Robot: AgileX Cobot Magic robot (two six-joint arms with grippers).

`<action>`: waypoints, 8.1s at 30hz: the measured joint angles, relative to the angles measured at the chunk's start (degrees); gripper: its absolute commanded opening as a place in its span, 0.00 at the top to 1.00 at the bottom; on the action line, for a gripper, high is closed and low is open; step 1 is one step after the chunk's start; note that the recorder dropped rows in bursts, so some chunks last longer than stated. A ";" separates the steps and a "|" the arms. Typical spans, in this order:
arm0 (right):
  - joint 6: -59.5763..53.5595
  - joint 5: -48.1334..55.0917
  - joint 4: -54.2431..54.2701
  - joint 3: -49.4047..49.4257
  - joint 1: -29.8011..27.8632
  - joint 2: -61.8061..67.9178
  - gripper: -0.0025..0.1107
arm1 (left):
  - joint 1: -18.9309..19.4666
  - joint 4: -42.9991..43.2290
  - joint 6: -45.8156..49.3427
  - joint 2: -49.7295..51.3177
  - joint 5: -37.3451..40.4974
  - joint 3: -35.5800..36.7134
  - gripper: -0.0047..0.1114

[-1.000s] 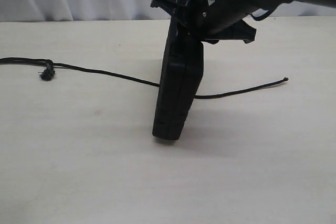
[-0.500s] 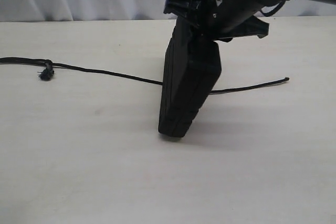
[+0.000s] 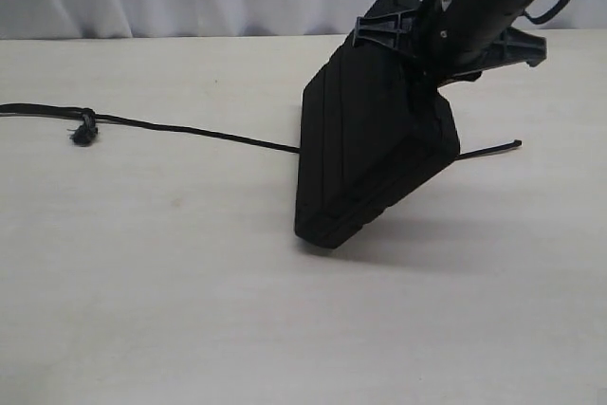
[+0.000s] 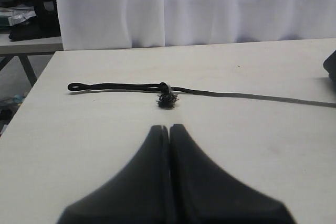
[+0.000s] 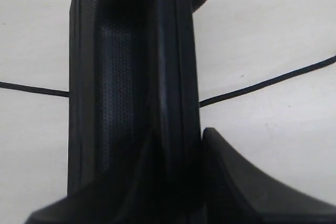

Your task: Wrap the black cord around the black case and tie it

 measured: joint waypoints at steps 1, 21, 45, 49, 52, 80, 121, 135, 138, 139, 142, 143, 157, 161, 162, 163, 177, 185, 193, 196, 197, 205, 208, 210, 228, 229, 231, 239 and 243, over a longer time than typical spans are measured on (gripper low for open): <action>-0.27 -0.62 0.36 0.04 0.03 -0.22 0.94 | 0.00 0.00 0.00 0.00 0.00 0.00 0.96; -4.44 -11.18 12.55 0.07 4.88 -0.53 0.94 | 0.00 0.00 0.00 0.00 0.00 0.00 0.96; -6.31 -13.71 16.34 0.07 4.88 0.10 0.94 | 0.00 0.00 0.00 0.00 0.00 0.00 0.96; -6.80 -14.23 16.43 0.07 5.00 0.13 0.94 | 0.00 0.00 0.00 0.00 0.00 0.00 0.96; -6.98 -14.58 16.46 0.07 5.00 0.22 0.94 | 0.00 0.00 0.00 0.00 0.00 0.00 0.96; -10.38 -15.49 17.66 0.07 5.00 0.49 0.94 | 0.00 -11.50 -14.24 -0.08 -39.73 0.08 0.96; -12.94 -16.67 18.05 0.18 5.12 0.52 0.94 | -1.02 8.39 24.96 123.71 8.76 -80.56 0.80; -13.69 -16.34 17.94 0.18 5.12 0.52 0.94 | -1.02 9.67 13.20 127.83 6.63 -83.84 0.76; -13.79 -16.32 17.94 0.18 5.12 0.52 0.94 | -1.02 9.89 12.86 128.34 10.11 -84.13 0.76; -13.79 -16.32 17.94 0.18 5.12 0.52 0.94 | -1.02 9.89 12.86 128.22 11.89 -84.27 0.77; -13.79 -16.32 17.94 0.18 5.12 0.52 0.94 | -1.02 8.72 12.76 127.75 18.05 -84.66 0.82; -13.79 -16.32 17.94 0.18 5.12 0.52 0.94 | -1.02 6.02 12.76 127.48 23.09 -84.89 0.84; -14.70 -16.53 17.94 0.18 5.12 0.52 0.94 | -1.07 -51.34 54.09 128.66 51.47 -83.90 0.57; -15.11 -16.53 17.94 0.18 5.12 0.52 0.94 | -1.07 -38.34 51.29 122.61 50.36 -83.90 0.57; -15.11 -16.53 17.94 0.18 5.12 0.52 0.94 | -1.07 -32.89 47.35 121.13 49.53 -83.90 0.57; -15.11 -16.53 17.94 0.18 5.12 0.52 0.94 | -1.07 -27.36 42.94 119.74 49.12 -83.90 0.57; -15.35 -16.65 17.94 0.18 5.12 0.52 0.94 | -7.05 -9.91 29.02 115.19 43.22 -68.30 0.60; -15.79 -16.65 17.94 0.18 5.12 0.52 0.94 | -7.84 -14.20 25.84 113.82 36.24 -61.07 0.76; -16.01 -16.77 17.94 0.18 5.12 0.52 0.94 | -7.84 -64.91 56.67 114.91 44.78 -60.04 0.77; -16.12 -16.77 17.94 0.18 5.12 0.52 0.94 | -7.84 -63.90 66.83 114.91 48.85 -61.67 0.77; -16.12 -16.77 17.94 0.18 5.12 0.52 0.94 | -7.84 -61.63 69.37 114.91 49.86 -62.69 0.77; -16.56 -16.77 17.94 0.18 5.12 0.52 0.94 | -11.27 -34.92 77.34 114.91 49.31 -69.45 0.77; -16.79 -16.77 17.94 0.18 5.12 0.52 0.94 | -14.22 -25.34 78.60 114.91 43.43 -70.89 0.73; -16.79 -16.77 17.94 0.18 5.12 0.52 0.94 | -16.14 -19.56 79.57 114.91 40.04 -71.23 0.64; -16.79 -16.77 17.94 0.18 5.12 0.52 0.94 | -27.85 -3.80 97.39 115.04 33.49 -68.80 0.51; -16.79 -16.77 17.94 0.18 5.12 0.52 0.94 | -27.85 -3.07 97.71 115.17 33.04 -68.21 0.51; -16.79 -16.77 17.94 0.18 5.12 0.52 0.94 | -27.85 -1.37 98.29 115.57 31.30 -66.81 0.51; -16.90 -16.77 17.94 0.18 5.12 0.52 0.94 | -27.85 -6.57 98.52 114.94 21.16 -64.23 0.79; -17.01 -16.77 17.94 0.18 5.12 0.52 0.94 | -27.85 -9.10 94.74 114.94 19.49 -64.01 0.96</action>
